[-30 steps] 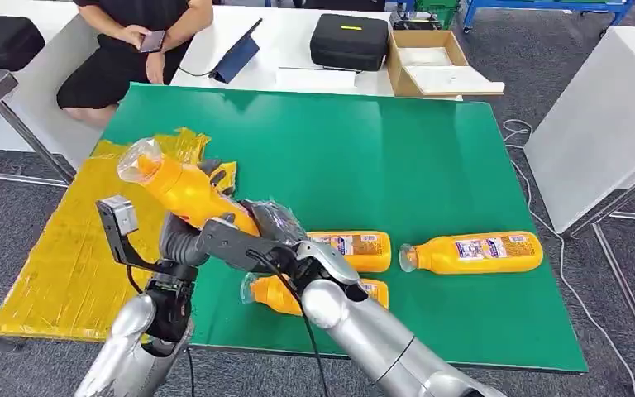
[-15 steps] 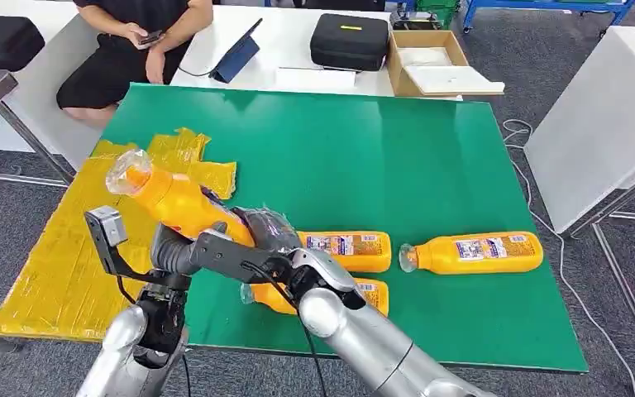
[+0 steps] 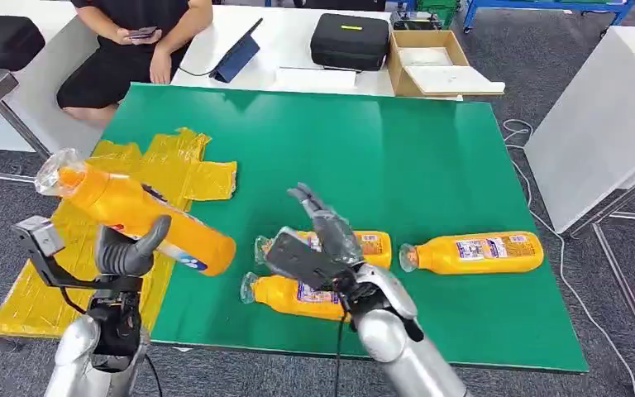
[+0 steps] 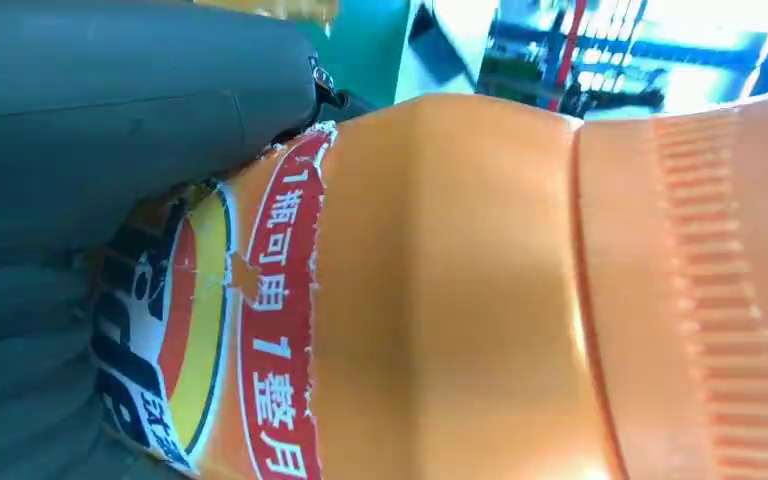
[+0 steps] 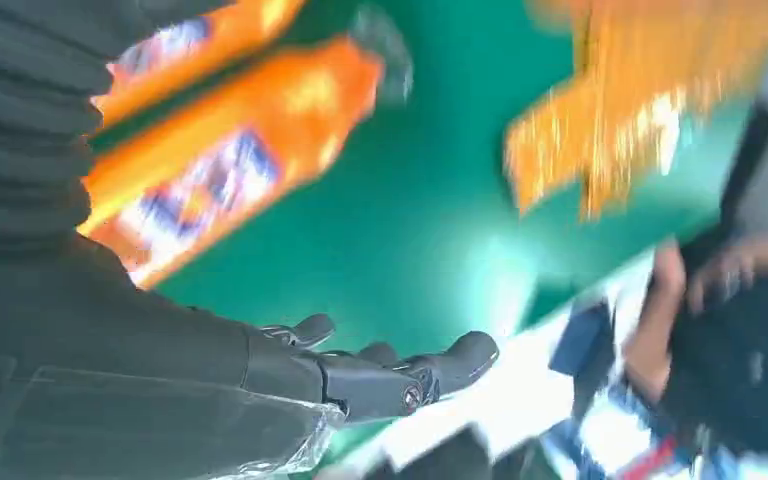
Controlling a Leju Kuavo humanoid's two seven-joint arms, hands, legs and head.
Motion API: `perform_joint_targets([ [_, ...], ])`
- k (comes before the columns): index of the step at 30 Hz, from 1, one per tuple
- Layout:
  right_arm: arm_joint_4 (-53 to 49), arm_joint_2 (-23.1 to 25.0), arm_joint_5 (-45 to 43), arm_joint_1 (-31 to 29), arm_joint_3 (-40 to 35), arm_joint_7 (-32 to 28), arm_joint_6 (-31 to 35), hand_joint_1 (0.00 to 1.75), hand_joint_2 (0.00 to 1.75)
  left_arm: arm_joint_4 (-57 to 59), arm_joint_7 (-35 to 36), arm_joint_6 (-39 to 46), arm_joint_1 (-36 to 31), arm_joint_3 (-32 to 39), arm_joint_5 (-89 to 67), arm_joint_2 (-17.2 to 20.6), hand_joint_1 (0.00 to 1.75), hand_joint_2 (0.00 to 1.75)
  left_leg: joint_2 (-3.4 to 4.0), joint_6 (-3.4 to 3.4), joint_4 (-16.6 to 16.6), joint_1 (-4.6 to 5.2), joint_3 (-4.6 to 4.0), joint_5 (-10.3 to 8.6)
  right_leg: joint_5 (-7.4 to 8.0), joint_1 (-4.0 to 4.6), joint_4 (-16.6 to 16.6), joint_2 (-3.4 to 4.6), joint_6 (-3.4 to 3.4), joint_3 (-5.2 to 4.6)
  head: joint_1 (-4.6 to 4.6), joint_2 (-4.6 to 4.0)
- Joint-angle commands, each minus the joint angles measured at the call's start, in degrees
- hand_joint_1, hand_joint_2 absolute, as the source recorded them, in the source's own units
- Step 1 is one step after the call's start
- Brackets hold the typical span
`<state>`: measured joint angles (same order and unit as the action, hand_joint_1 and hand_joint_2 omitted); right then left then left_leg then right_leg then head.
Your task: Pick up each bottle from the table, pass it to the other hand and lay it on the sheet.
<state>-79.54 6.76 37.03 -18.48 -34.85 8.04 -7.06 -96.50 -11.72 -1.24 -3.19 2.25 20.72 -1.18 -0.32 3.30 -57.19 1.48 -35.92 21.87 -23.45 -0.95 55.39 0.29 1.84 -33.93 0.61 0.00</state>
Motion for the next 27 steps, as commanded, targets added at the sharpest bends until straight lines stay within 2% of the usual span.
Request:
perform_joint_targets([
  [1, -9.92, -7.38, 0.19, 0.93, 11.66, -0.79, 1.04, 0.00, 0.00, 5.85, -1.83, -0.67, -3.16, 2.27, -2.14, 3.67, 1.75, 1.75, -0.17, -0.26, -0.02, -0.08, 0.16, 0.07, -0.10, 0.06, -0.04, -0.21, -0.10, 0.23, 0.00, 0.00],
  [3, -11.38, -8.67, 0.04, 2.29, 12.64, -1.26, 2.05, 0.00, 0.00, 8.00, -3.44, 1.49, -5.03, 0.62, -6.53, 4.80, 1.75, 1.75, -0.35, -0.24, 0.01, -0.08, 0.17, 0.02, -0.11, 0.06, -0.07, -0.39, -0.09, 0.27, 0.00, 0.00],
  [4, -12.51, -10.05, -0.95, 3.58, 13.68, -2.34, 3.50, 0.00, 0.00, 10.13, -6.24, 8.53, -7.16, -1.93, -17.80, 6.37, 1.75, 1.75, -0.32, -0.19, 0.01, -0.07, 0.13, -0.01, -0.09, 0.05, -0.06, -0.35, -0.08, 0.20, -0.02, 0.00],
  [6, -14.00, -12.39, -1.84, 5.16, 14.52, -3.52, 4.35, 0.00, 0.00, 14.36, -6.89, 21.80, -10.51, -6.93, -39.52, 9.38, 1.75, 1.75, -0.53, -0.28, 0.01, -0.11, 0.18, -0.01, -0.13, 0.09, -0.07, -0.56, -0.11, 0.34, 0.00, 0.00],
  [10, -14.36, -12.63, -2.04, 5.62, 14.72, -3.77, 4.43, 0.00, 0.00, 15.11, -6.91, 21.75, -11.04, -6.91, -39.47, 9.31, 1.75, 1.75, -0.29, -0.16, -0.01, -0.06, 0.11, -0.01, 0.05, 0.04, -0.05, -0.31, -0.19, 0.14, -0.02, 0.00],
  [12, -14.41, -13.08, -2.43, 5.56, 14.34, -4.09, 4.42, 0.00, 0.00, 16.45, -4.96, 28.29, -11.35, -9.24, -52.89, 10.88, 1.75, 1.75, -0.22, -0.31, 0.00, -0.08, 0.23, 0.06, 0.00, 0.06, -0.05, -0.26, -0.25, 0.29, 0.02, 0.00],
  [13, -14.00, -14.31, -3.50, 5.16, 13.63, -4.27, 3.95, 0.00, 0.00, 19.65, 0.42, 35.92, -12.03, -10.63, -70.51, 11.69, 1.75, 1.75, -0.14, -0.24, 0.00, -0.06, 0.17, 0.04, 0.04, 0.05, -0.04, -0.20, -0.21, 0.22, 0.02, 0.00],
  [16, -11.46, -16.02, -6.64, 3.44, 11.84, -5.34, 4.18, 0.00, 0.00, 29.58, 1.82, 41.00, -14.82, -13.98, -78.12, 13.01, 1.75, 1.75, -0.11, -0.17, 0.05, -0.03, 0.22, 0.00, 0.08, 0.02, -0.08, -0.18, -0.17, 0.22, -0.02, 0.00],
  [20, -9.41, -16.72, -7.82, 1.72, 10.20, -5.50, 4.51, 0.00, 0.00, 34.95, 1.67, 41.24, -16.56, -13.31, -87.97, 12.54, 1.75, 1.75, -0.17, -0.32, 0.04, -0.08, 0.30, 0.01, 0.05, 0.07, -0.09, -0.27, -0.24, 0.32, 0.00, 0.00],
  [23, -8.58, -17.43, -8.95, 0.63, 9.15, -5.34, 4.92, 0.00, 0.00, 39.97, 1.70, 41.24, -17.88, -13.99, -95.06, 11.99, 1.75, 1.75, -0.01, -0.17, 0.03, -0.02, 0.16, -0.04, 0.13, 0.02, -0.06, -0.06, -0.17, 0.15, 0.04, 0.00],
  [27, -8.57, -17.66, -9.10, 0.56, 9.06, -5.33, 4.97, 0.00, 0.00, 40.56, 1.95, 41.24, -17.86, -14.07, -96.25, 11.97, 1.75, 1.75, -0.02, -0.36, -0.01, -0.09, 0.24, 0.02, 0.07, 0.08, -0.05, -0.11, -0.22, 0.26, 0.00, 0.00],
])
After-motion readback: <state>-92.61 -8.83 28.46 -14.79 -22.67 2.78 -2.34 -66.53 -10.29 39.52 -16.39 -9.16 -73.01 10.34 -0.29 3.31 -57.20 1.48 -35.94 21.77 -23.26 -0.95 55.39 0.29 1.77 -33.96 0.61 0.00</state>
